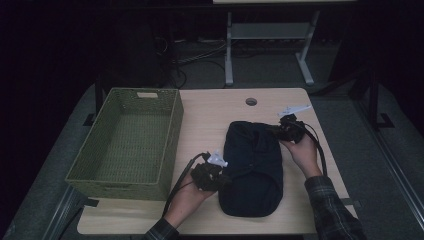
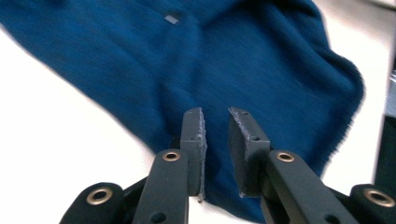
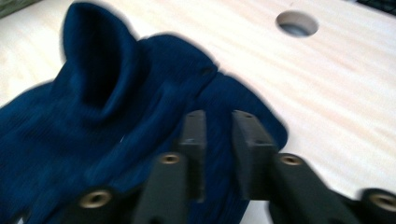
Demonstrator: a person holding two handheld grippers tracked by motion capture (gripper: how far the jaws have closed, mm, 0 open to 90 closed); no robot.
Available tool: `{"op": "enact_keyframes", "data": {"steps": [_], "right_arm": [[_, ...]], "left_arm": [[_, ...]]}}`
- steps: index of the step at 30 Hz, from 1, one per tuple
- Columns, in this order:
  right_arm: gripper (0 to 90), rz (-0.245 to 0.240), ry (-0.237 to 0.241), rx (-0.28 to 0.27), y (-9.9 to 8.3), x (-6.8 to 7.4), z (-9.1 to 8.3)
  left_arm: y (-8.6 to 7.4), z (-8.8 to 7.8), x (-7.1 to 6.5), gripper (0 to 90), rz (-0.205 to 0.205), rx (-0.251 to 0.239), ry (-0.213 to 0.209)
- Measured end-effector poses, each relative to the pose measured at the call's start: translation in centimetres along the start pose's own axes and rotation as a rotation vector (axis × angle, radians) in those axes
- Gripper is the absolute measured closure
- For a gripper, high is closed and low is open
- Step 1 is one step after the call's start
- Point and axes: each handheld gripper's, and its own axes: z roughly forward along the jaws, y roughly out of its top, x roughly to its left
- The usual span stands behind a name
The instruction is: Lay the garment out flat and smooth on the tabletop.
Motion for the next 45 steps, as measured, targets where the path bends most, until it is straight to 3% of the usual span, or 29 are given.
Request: {"op": "enact_keyframes", "data": {"steps": [5,10,17,19,25,27,38,39,42,45], "right_arm": [[89.0,-0.018,-0.004,0.015,-1.1,0.1,-0.4],[89.7,-0.002,-0.007,0.029,-1.7,-0.5,-0.3],[89.8,0.019,-0.011,0.069,-2.8,-0.9,0.8],[89.8,0.013,-0.022,0.095,-3.1,-0.9,1.3],[89.9,0.009,-0.005,0.090,-3.6,-0.6,1.7],[89.9,-0.016,0.000,0.093,-3.7,0.2,1.9],[89.8,-0.050,0.048,0.088,-4.6,2.5,1.2],[88.8,-0.056,0.049,0.089,-4.7,2.6,1.1],[77.7,0.003,0.069,0.030,-4.6,2.8,-0.2],[70.7,0.002,0.064,-0.009,-4.1,3.2,-1.2]], "left_arm": [[2.3,1.1,2.8,88.9,-0.029,-0.023,0.069],[4.2,3.1,5.2,89.7,-0.039,-0.021,0.137],[4.5,6.3,7.3,89.7,-0.069,0.043,0.147],[4.2,6.8,7.4,89.8,-0.069,0.070,0.143],[3.2,6.4,7.0,90.0,-0.076,0.063,0.129],[2.6,6.0,6.7,90.0,-0.077,0.060,0.107],[0.8,4.7,4.6,90.0,-0.035,0.080,0.114],[0.7,4.6,4.4,90.0,-0.032,0.079,0.119],[0.6,4.6,4.3,90.0,-0.034,0.073,0.123],[0.5,4.6,4.3,90.0,-0.036,0.070,0.118]]}}
